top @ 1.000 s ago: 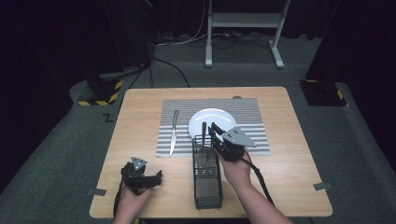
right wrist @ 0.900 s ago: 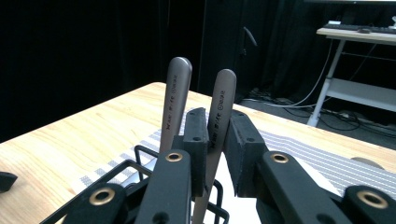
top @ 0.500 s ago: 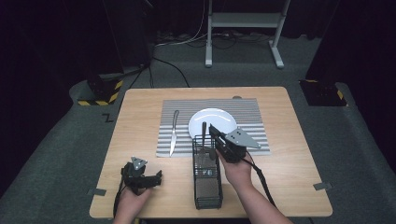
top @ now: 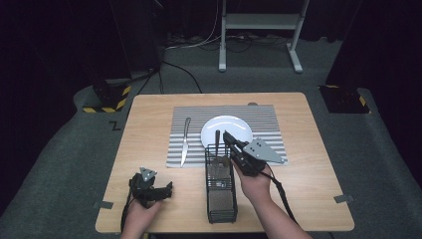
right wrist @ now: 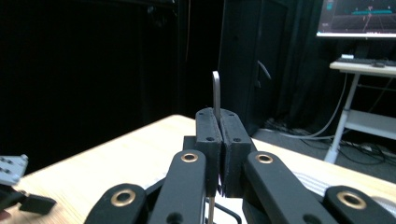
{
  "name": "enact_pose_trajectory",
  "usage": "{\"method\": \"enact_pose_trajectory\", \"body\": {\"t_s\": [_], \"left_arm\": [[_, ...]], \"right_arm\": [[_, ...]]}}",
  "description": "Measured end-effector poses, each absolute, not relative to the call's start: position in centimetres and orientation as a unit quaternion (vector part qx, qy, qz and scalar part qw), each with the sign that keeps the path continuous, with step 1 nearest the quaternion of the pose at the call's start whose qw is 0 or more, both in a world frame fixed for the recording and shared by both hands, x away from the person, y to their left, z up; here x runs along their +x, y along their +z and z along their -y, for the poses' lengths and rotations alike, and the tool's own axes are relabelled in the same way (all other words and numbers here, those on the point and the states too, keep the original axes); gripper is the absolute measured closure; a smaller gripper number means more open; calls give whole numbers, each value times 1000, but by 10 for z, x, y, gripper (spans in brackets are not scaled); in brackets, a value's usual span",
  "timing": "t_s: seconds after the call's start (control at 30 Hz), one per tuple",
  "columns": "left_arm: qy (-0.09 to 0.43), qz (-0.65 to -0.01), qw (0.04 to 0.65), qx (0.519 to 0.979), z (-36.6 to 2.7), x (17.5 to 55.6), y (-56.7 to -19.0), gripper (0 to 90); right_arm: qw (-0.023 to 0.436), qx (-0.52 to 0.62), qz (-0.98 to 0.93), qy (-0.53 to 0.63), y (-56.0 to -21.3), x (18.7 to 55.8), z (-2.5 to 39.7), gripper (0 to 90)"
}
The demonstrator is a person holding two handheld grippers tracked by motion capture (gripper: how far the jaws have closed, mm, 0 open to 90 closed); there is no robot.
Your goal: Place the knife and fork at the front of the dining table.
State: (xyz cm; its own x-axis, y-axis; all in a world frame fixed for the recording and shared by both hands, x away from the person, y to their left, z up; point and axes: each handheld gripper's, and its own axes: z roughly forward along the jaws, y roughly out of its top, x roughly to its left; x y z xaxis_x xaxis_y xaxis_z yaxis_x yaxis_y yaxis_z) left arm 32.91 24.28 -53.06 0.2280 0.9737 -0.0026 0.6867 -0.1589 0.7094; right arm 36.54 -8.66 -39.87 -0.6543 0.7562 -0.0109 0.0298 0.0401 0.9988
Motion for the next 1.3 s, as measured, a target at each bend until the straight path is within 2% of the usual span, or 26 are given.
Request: {"method": "enact_pose_trajectory", "body": {"t_s": [0.7, 0.87, 1.13, 1.3], "left_arm": [[238, -574, 302, 723, -243, 329, -531, 3], [238, -574, 302, 723, -243, 329, -531, 4], [238, -574, 302, 723, -243, 329, -531, 3], [238, -574, 302, 723, -243, 329, -531, 3]], "right_arm": [[311, 257, -604, 687, -345, 332, 98, 884], [329, 258, -588, 692, -333, 325, 109, 883], [351, 289, -582, 674, -338, 334, 139, 884], [366, 317, -587, 649, -354, 345, 162, 884]]}}
